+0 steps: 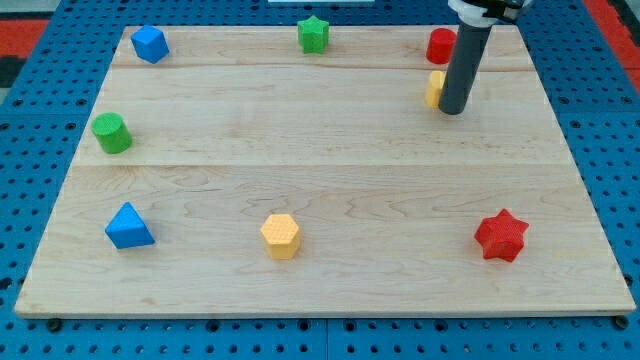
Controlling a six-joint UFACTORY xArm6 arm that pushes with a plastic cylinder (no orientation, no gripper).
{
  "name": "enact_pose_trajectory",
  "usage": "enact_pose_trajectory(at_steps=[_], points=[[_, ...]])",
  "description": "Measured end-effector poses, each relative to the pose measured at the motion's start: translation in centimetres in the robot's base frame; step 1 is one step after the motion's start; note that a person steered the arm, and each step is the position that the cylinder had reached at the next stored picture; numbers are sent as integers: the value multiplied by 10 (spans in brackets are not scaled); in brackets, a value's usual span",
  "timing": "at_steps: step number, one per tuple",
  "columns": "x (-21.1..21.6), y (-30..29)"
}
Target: Move the arm to the left of the green star
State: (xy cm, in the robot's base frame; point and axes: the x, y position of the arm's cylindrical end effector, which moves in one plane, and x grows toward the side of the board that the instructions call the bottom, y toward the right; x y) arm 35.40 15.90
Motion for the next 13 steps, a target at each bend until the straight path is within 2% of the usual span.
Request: enact_pose_trajectory(at_steps=[2,3,4,5,6,8,10,13], points=[[-29,6],[9,-18],[21,-85],[21,-129],[-1,-169],[-77,-230],[-160,-260],[-162,-247]])
